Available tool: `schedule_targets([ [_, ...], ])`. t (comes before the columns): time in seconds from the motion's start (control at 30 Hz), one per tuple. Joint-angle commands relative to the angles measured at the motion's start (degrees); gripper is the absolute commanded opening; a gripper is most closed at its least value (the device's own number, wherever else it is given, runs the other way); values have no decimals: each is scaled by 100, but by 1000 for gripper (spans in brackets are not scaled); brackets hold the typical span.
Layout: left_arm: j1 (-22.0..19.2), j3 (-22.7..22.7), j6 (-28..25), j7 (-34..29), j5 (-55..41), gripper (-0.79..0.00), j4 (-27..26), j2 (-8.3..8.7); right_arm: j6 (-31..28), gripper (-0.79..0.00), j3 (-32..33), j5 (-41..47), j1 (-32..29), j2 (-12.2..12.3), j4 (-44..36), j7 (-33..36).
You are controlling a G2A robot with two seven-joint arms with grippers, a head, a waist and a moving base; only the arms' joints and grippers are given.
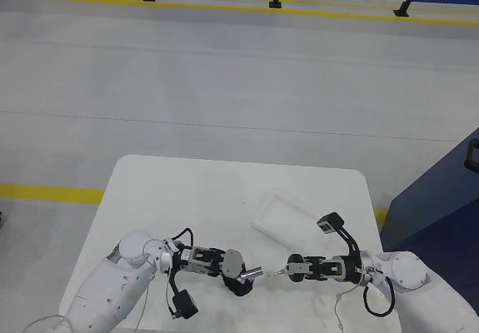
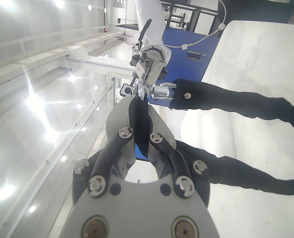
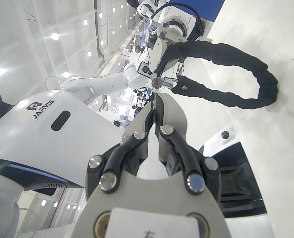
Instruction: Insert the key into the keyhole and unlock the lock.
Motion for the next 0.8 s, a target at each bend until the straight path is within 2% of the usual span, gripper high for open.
schedule_targets([
  [0.0,0,0,0,0,0,-785,0,0,19,-785,-11,-33,11,-23,-19,-28],
  [0.77,0,0,0,0,0,-785,0,0,6,-785,34,-354,38,-214,7,-241],
])
